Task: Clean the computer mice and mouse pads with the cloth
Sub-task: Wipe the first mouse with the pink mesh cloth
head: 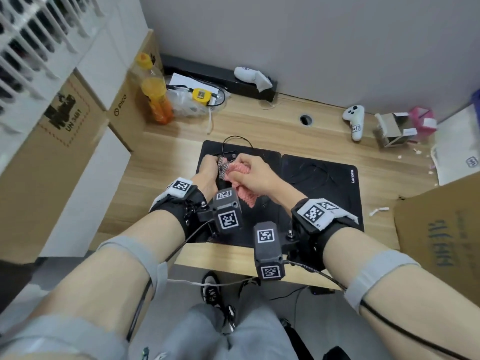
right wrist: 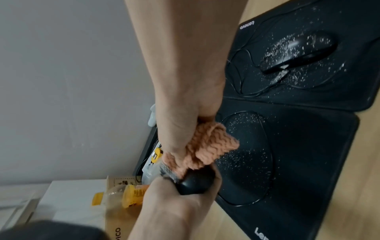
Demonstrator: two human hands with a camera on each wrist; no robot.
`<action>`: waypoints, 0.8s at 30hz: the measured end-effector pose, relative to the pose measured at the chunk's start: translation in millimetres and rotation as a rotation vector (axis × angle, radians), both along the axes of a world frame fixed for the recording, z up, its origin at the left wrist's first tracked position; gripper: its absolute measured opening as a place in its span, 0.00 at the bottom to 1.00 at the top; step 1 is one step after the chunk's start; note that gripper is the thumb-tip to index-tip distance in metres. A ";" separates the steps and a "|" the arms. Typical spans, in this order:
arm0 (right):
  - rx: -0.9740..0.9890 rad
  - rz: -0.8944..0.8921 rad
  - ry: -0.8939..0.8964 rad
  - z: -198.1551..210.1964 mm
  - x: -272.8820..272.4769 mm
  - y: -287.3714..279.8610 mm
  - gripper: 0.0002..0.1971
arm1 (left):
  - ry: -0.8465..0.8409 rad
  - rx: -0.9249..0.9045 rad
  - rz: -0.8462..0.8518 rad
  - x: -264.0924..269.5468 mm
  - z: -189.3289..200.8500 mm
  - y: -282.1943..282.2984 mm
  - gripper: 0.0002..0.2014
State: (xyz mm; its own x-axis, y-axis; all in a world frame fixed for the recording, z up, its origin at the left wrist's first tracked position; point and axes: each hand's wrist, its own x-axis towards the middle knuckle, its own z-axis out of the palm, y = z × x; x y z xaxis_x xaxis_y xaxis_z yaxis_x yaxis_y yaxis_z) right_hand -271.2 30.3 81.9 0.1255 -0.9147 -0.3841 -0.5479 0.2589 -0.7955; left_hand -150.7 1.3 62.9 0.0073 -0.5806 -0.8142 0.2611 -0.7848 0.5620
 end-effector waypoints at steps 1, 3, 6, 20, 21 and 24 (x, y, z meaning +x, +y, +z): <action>0.028 0.026 0.005 3.2 -3.1 1.7 0.04 | -0.014 -0.004 -0.014 0.1 -1.1 -0.1 0.18; 0.014 0.001 0.092 5.7 -14.2 -3.9 0.03 | 0.011 -0.011 -0.087 -4.1 0.4 0.1 0.16; -0.062 -0.092 0.332 1.6 -30.6 -19.1 0.08 | 0.040 -0.075 -0.275 -5.3 4.4 0.3 0.15; 0.003 0.422 0.284 22.7 -18.2 -9.3 0.28 | -0.043 0.065 0.084 -6.9 -6.8 4.6 0.15; -0.027 0.393 0.241 24.5 -21.6 -6.7 0.30 | -0.048 0.080 0.097 -7.6 -5.3 4.6 0.14; -0.123 0.244 0.185 17.4 -20.7 -6.9 0.29 | 0.030 0.082 0.080 -12.9 4.4 3.3 0.18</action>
State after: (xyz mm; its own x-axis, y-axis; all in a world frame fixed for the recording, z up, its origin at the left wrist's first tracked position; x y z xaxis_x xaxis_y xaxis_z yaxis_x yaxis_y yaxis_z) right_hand -291.9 23.4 99.3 0.2854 -0.9072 -0.3090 -0.7198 0.0100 -0.6941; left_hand -163.6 4.7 67.2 0.0257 -0.5107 -0.8594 0.3404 -0.8038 0.4879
